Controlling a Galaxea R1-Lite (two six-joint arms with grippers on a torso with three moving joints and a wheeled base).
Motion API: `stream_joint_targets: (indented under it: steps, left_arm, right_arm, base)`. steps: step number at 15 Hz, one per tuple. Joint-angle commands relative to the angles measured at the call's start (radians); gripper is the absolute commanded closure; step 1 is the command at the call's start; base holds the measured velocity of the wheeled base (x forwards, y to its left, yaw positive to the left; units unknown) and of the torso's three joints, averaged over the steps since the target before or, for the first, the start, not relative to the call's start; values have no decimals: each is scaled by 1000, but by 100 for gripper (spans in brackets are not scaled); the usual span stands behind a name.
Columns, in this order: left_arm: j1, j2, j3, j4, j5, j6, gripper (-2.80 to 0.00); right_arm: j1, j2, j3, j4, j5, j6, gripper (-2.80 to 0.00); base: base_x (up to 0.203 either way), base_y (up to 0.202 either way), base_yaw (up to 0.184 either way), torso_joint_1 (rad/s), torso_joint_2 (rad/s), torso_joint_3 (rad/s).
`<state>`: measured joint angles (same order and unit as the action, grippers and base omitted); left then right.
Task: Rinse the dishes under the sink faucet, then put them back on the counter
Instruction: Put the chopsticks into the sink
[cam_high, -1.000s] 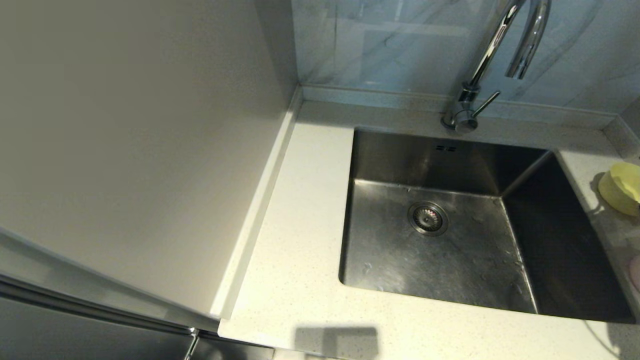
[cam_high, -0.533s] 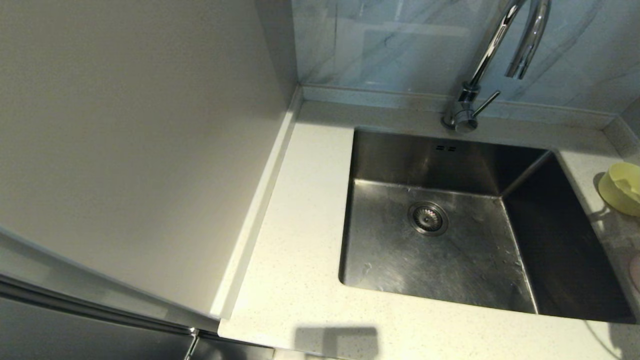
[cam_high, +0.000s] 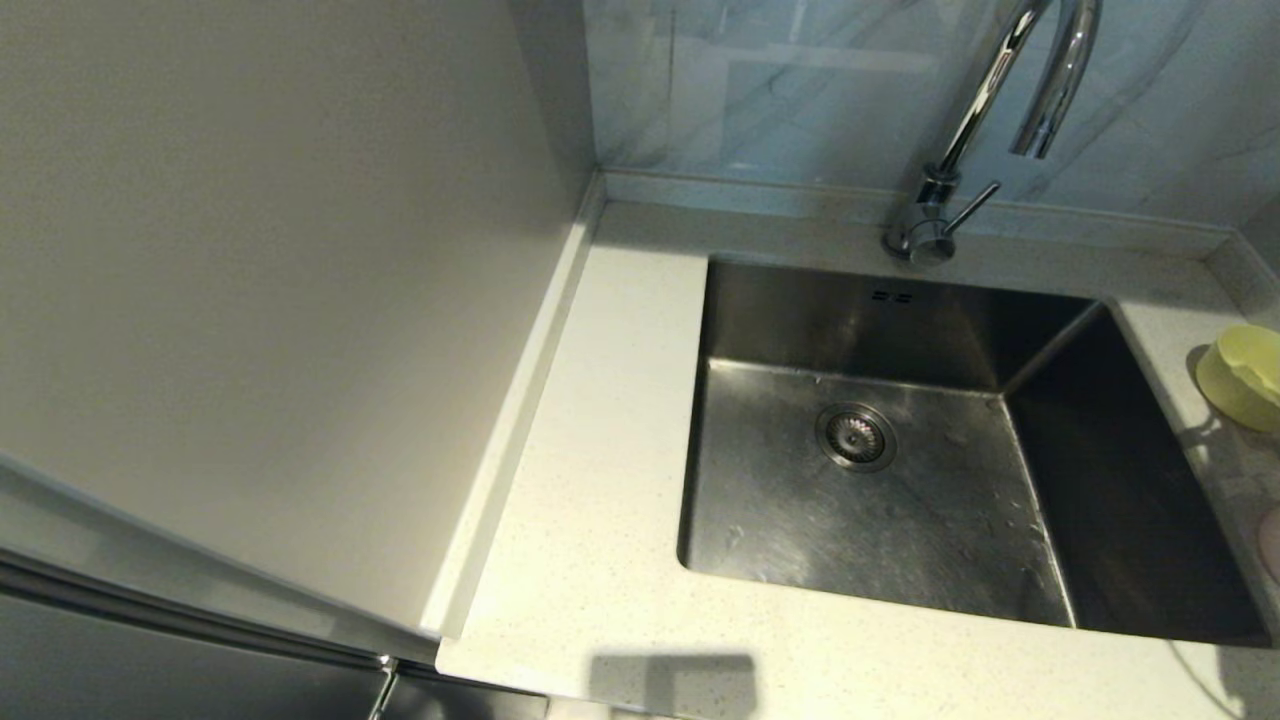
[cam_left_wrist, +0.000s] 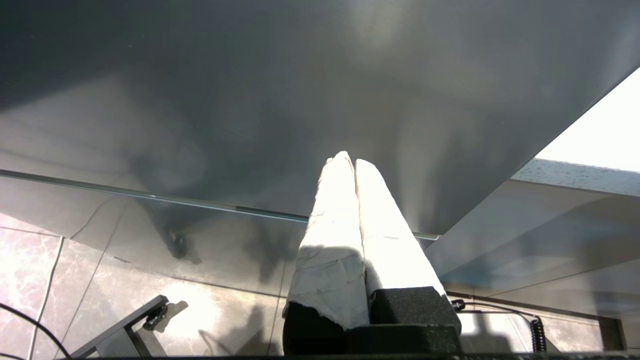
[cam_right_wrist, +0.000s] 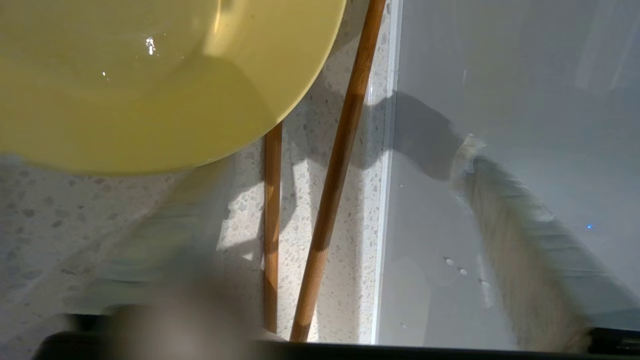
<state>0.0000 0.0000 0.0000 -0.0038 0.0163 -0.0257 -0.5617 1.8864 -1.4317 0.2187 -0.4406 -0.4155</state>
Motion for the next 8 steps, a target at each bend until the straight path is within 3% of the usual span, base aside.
stream_joint_targets:
  steps: [1, 8]
  left_arm:
    - [0, -3, 0, -1, 1, 0, 0]
    - [0, -3, 0, -1, 1, 0, 0]
  right_arm:
    - [0, 1, 3, 2, -4, -2, 0]
    - [-11, 5, 8, 1, -4, -2, 0]
  base:
    - [0, 0, 0, 0, 0, 0]
    - [0, 0, 0, 0, 0, 0]
